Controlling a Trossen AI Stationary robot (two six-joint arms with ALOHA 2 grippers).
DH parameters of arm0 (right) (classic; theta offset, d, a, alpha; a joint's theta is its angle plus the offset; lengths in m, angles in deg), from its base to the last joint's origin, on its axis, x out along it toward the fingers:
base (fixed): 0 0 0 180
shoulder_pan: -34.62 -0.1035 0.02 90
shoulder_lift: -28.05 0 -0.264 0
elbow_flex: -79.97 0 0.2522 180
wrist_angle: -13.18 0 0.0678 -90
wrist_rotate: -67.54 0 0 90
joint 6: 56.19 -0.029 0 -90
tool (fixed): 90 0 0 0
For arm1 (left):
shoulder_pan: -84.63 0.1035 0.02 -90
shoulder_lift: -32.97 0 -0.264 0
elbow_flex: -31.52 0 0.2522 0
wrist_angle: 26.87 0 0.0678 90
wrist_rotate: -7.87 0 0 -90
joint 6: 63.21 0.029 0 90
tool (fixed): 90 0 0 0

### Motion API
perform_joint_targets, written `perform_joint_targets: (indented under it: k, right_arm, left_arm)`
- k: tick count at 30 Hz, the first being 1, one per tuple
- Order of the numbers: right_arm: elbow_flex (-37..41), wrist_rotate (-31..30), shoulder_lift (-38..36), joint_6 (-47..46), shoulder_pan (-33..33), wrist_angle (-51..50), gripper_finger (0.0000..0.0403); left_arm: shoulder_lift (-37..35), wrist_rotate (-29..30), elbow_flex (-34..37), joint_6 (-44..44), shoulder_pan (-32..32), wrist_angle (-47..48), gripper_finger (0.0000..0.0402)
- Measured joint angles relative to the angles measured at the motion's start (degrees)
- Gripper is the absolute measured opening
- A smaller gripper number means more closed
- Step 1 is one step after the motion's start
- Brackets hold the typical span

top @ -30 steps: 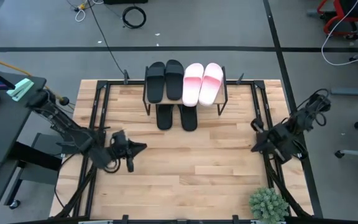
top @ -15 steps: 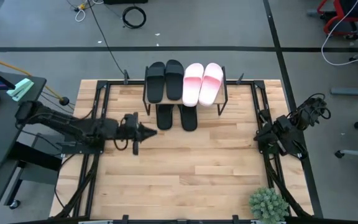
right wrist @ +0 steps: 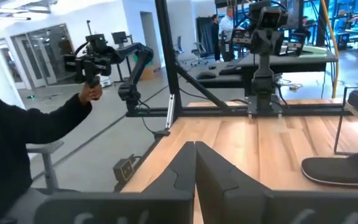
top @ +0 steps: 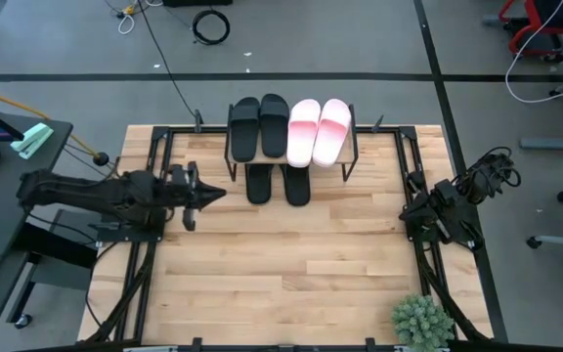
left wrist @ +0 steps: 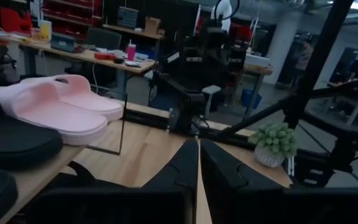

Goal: Pick and place slides into the shelf
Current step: Return to Home Position

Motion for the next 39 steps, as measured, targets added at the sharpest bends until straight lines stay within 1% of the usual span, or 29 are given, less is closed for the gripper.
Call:
perform_joint_targets:
  k: [3, 7, 10, 18, 23, 27, 35, 39]
  right_arm:
    - [0.00, -0.01, 0.10, 0.00, 0.00, -0.14, 0.0012]
    - [0.00, 0.00, 0.34, -0.02, 0.00, -0.18, 0.0013]
    - [0.00, 0.00, 0.84, -0.04, 0.00, -0.17, 0.0014]
    - [0.00, 0.66, 1.22, -4.95, -0.02, -0.36, 0.0014]
    - [0.00, 0.77, 1.25, -4.54, -0.02, -0.36, 0.0015]
    - [0.00, 0.78, 1.27, -4.50, -0.02, -0.36, 0.0014]
    - [0.00, 0.83, 1.29, -4.48, -0.02, -0.36, 0.0015]
    - [0.00, 0.86, 1.31, -4.46, -0.02, -0.36, 0.0014]
  left_arm:
    - [-3.17, 0.04, 0.00, 0.18, 0.00, 2.81, 0.0026]
    - [-5.45, 0.11, 0.00, 2.69, 0.00, 2.72, 0.0033]
    - [-7.05, 0.15, 0.00, 2.84, 0.24, 3.05, 0.0036]
    - [-16.30, 0.18, 0.00, 2.67, 1.29, 7.55, 0.0025]
    - [-20.98, 0.17, -0.02, 1.04, 1.29, 12.98, 0.0021]
    - [-23.86, 0.18, -0.02, 0.20, 1.29, 16.56, 0.0027]
    - [-30.10, 0.64, -0.02, 1.78, 1.29, 17.76, 0.0035]
    - [-33.58, 0.63, -0.04, 1.32, 1.29, 21.62, 0.0029]
